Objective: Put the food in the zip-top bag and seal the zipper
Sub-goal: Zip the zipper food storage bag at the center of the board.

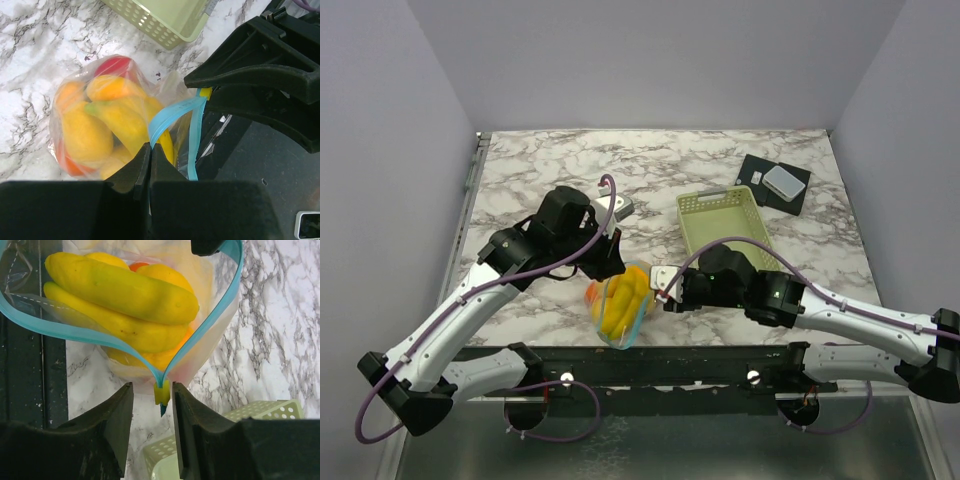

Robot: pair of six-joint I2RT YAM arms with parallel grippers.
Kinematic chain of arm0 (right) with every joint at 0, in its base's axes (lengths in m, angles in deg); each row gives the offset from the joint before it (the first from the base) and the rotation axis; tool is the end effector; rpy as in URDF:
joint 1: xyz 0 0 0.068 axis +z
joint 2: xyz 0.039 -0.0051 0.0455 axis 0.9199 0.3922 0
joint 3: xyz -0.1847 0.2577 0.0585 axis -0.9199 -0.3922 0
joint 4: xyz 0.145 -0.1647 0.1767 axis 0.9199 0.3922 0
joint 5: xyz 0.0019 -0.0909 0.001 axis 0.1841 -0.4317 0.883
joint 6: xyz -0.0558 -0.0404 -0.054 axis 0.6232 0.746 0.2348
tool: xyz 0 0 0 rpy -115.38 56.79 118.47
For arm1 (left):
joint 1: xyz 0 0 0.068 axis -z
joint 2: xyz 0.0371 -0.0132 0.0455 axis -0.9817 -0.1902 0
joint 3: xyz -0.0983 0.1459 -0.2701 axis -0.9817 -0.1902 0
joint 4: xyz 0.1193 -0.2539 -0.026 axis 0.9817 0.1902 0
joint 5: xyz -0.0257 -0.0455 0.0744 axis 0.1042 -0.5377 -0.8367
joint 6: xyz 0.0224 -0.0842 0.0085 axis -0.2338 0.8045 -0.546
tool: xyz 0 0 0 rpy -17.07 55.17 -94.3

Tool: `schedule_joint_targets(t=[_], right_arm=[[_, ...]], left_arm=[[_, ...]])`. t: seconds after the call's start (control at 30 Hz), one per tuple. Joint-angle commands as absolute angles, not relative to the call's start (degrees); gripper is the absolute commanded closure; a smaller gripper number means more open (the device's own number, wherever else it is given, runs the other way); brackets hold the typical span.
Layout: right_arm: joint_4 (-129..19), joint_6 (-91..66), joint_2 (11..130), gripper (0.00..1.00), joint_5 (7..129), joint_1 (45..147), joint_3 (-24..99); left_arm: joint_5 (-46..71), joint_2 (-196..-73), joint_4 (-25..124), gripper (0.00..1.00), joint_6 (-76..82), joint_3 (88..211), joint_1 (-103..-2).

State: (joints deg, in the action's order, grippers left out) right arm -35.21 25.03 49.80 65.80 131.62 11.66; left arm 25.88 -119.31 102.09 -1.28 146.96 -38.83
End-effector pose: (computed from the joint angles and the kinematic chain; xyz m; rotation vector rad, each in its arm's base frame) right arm 0.1073 0.2453 0.3202 -1.6274 1.3916 0.4565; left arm 0.1549 -0.1680 0.3937 0.8658 2.2181 -0.8457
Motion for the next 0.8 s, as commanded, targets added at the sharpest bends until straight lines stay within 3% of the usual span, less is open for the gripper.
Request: schedule_joint_targets(t=[0.0,0.3,0.53,0.67,0.77], right_arm=[[-39.4,24.7,48.4,0.62,63.8,131.8,10.5],[-37.3,25.0,47.6,0.99,62.7,131.8,11.8],[-26.3,22.1,49.3,0.99,66.1,131.8,22.0],[-20.1,19.9,51.8,0.99,68.0,131.8,28.4],[-16.5,18.4,53.4,0.99,69.3,131.8,32.2]], left_arm=[[26.1,-119.9,102.1,1.00,-1.8,148.5,-38.6],[25.6,-120.6,103.2,1.00,-1.3,149.1,-38.6],[23.9,-120.7,105.7,1.00,-1.3,152.1,-38.6],[23.6,-120.0,106.0,0.91,-2.0,153.2,-38.6],[22.8,-119.1,106.0,0.76,-2.8,154.1,-38.6]])
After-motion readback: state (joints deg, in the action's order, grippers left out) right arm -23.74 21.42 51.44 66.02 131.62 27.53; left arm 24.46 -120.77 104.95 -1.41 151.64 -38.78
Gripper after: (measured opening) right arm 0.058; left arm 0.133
